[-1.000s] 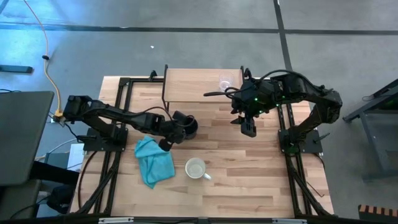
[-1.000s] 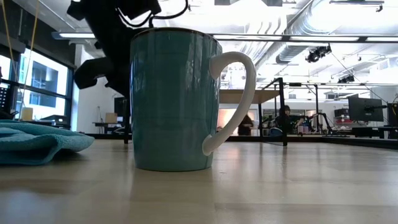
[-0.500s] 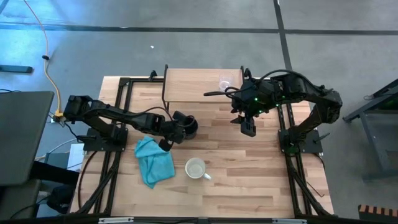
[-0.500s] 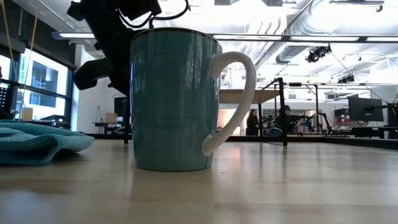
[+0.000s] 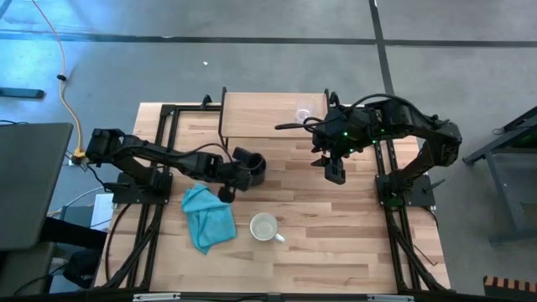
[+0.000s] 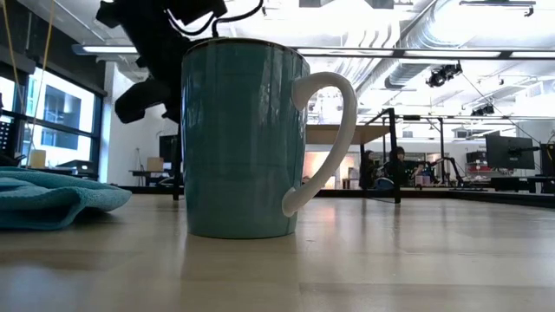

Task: Stack small to large cups/mugs on shelf
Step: Put the dark blue mug on the shelf

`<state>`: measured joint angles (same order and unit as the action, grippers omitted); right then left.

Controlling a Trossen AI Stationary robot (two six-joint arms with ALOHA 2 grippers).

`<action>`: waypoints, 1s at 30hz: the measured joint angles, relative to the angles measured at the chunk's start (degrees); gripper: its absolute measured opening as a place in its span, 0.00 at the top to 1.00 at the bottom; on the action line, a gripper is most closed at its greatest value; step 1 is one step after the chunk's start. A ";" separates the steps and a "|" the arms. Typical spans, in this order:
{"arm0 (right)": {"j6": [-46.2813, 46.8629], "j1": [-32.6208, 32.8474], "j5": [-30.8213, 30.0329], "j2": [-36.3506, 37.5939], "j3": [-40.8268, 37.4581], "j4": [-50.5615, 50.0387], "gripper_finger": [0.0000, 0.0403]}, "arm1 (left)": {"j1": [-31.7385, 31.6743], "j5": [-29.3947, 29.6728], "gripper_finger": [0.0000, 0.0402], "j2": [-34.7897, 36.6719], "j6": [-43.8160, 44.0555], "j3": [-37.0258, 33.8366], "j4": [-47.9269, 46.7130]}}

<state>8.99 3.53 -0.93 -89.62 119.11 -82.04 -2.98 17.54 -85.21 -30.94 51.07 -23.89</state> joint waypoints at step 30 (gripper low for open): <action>-0.52 0.02 0.04 -0.02 0.02 -0.07 0.56 | -0.02 8.23 1.00 -6.02 8.45 28.73 -22.66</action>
<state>8.47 3.55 -0.89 -89.65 119.13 -82.11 -3.01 25.77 -91.23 -22.50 79.80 -46.55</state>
